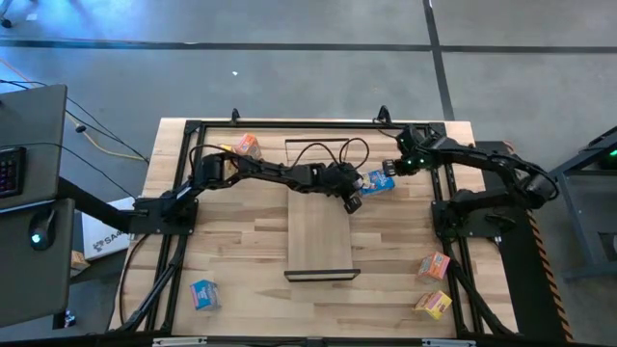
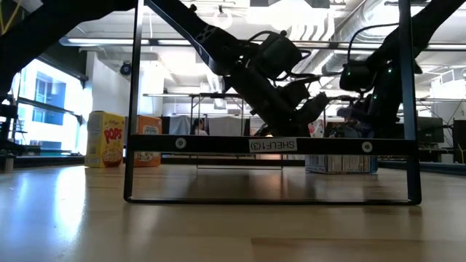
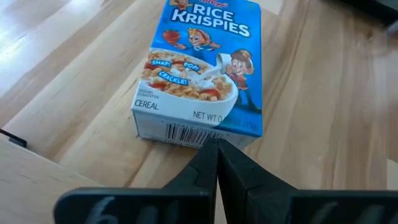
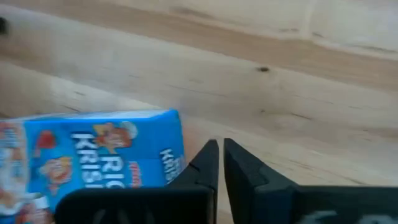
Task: Stack cereal on shelf
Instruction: Put the top blue cereal box on the shelf
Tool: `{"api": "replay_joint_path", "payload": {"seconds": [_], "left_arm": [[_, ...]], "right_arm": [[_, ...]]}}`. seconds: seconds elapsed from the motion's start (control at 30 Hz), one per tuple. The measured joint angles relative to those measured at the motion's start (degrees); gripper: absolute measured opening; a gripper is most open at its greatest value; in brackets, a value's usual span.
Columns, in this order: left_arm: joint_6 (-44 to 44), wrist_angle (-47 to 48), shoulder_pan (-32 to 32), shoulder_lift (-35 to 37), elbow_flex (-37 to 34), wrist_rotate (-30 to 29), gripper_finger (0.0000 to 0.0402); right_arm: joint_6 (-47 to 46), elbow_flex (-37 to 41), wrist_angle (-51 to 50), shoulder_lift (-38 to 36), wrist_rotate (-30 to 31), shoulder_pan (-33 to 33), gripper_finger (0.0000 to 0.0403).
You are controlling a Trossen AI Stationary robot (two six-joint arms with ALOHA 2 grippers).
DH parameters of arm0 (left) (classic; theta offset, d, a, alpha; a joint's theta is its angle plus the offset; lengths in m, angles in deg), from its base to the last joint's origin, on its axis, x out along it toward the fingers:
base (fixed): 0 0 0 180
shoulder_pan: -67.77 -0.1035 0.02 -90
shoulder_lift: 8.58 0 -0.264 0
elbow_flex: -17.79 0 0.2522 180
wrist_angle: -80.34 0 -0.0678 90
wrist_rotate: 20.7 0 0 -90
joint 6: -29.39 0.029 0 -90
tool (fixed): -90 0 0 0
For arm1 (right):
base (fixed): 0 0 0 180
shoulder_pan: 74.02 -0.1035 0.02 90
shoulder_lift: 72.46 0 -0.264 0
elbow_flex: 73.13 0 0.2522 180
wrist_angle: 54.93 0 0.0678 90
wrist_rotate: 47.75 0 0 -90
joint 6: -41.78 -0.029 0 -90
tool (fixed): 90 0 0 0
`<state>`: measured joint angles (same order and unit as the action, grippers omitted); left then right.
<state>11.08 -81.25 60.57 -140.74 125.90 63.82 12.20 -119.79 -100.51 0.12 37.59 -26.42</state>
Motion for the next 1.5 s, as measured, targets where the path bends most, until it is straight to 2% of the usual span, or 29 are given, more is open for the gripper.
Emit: {"api": "replay_joint_path", "payload": {"seconds": [0.13,0.2,0.33,0.7,1.07,1.33,1.5], "left_arm": [[0.1,0.2,0.1,0.0,0.0,-0.1,0.0000],[0.1,0.4,0.1,0.0,0.0,-0.1,0.0000],[1.1,1.0,0.1,0.0,0.0,0.0,0.0000],[3.1,2.0,0.2,0.0,-0.1,0.3,0.0000],[3.1,0.1,0.2,-0.1,-0.2,0.3,0.0000],[3.5,-3.4,0.5,-0.5,-0.4,0.0,0.0000],[3.4,-6.3,0.4,-0.6,-0.4,-0.6,0.0000]], "right_arm": [[1.1,0.0,2.3,3.5,-3.1,0.0,0.0025],[1.3,0.0,4.4,4.8,-6.4,-0.3,0.0020],[1.1,0.0,6.5,5.0,-9.0,-1.0,0.0003],[-2.0,-2.9,2.9,-5.7,-12.7,-1.5,0.0001],[-9.9,-3.6,0.3,-16.5,-13.5,-7.5,0.0000],[-15.9,-3.7,4.9,-19.5,-14.8,-13.9,0.0000],[-18.3,-3.3,4.7,-18.6,-11.9,-17.6,0.0000]]}}
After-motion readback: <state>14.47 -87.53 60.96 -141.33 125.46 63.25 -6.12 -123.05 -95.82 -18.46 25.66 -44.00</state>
